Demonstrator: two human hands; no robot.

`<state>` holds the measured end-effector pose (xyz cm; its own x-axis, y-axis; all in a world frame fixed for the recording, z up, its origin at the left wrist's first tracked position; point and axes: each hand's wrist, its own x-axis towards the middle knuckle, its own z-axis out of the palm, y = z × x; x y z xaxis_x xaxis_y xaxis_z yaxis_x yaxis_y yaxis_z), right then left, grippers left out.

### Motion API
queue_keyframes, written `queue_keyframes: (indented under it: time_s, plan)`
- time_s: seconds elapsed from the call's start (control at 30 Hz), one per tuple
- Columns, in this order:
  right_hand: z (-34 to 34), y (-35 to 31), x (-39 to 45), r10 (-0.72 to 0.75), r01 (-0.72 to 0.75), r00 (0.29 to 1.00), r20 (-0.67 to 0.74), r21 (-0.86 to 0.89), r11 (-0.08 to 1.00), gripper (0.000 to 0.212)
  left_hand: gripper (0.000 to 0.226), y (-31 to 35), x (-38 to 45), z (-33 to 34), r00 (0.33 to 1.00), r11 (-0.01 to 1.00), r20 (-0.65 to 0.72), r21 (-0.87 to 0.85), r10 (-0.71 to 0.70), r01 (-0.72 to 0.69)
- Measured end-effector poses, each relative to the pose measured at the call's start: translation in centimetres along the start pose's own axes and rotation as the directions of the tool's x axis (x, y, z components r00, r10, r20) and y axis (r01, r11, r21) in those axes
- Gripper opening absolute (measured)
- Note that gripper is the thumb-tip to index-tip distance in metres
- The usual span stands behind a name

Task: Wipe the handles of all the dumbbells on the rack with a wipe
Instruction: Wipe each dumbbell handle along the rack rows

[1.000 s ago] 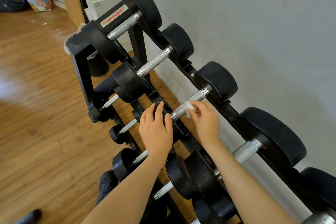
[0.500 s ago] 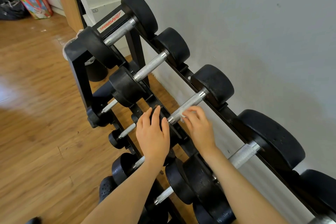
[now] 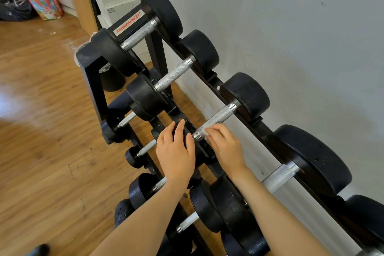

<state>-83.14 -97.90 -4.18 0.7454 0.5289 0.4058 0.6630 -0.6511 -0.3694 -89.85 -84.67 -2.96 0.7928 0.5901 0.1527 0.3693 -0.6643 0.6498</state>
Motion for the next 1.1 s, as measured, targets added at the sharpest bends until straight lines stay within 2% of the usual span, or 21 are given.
queue_keyframes:
  time_s: [0.07, 0.23, 0.43, 0.63, 0.77, 0.9, 1.03, 1.1]
  plan:
    - [0.1, -0.1, -0.1, -0.018, 0.017, 0.999, 0.031, 0.006, 1.000, 0.025, 0.051, 0.0, 0.0, 0.0, 1.000, 1.000, 0.004, -0.002, -0.005, 0.005]
    - [-0.5, -0.3, 0.0, 0.068, -0.066, 0.997, -0.042, 0.028, 0.997, 0.025, 0.050, 0.0, 0.0, 0.1, 1.000, 1.000, 0.004, -0.003, 0.004, -0.004]
    - [0.3, -0.8, -0.1, -0.085, 0.082, 0.990, 0.109, 0.034, 0.996, 0.021, 0.050, 0.0, 0.0, 0.0, 1.000, 1.000, 0.000, -0.004, 0.006, -0.006]
    - [0.0, -0.3, 0.0, 0.051, -0.051, 0.999, 0.007, 0.064, 0.997, 0.029, 0.050, -0.1, 0.0, 0.1, 1.000, 1.000, 0.000, 0.009, 0.012, -0.012]
    - [0.3, -0.7, 0.0, 0.016, -0.019, 0.998, 0.057, 0.057, 0.998, 0.032, 0.050, -0.1, 0.1, 0.0, 1.000, 1.000, 0.007, 0.009, 0.008, -0.008]
    - [0.0, -1.0, 0.4, -0.005, 0.000, 0.995, 0.102, 0.045, 0.999, 0.024, 0.051, -0.1, 0.1, -0.1, 1.000, 1.000, 0.014, 0.011, 0.008, -0.008]
    - [-0.2, -1.0, 1.0, 0.100, -0.102, 0.995, 0.029, 0.090, 0.991, 0.026, 0.051, -0.1, 0.1, -0.1, 1.000, 1.000, 0.015, 0.005, 0.012, -0.012]
    - [-0.1, -1.2, 1.2, 0.105, -0.106, 0.994, 0.017, 0.101, 0.989, 0.029, 0.050, -0.1, 0.1, -0.1, 1.000, 1.000, 0.017, 0.002, 0.017, -0.017]
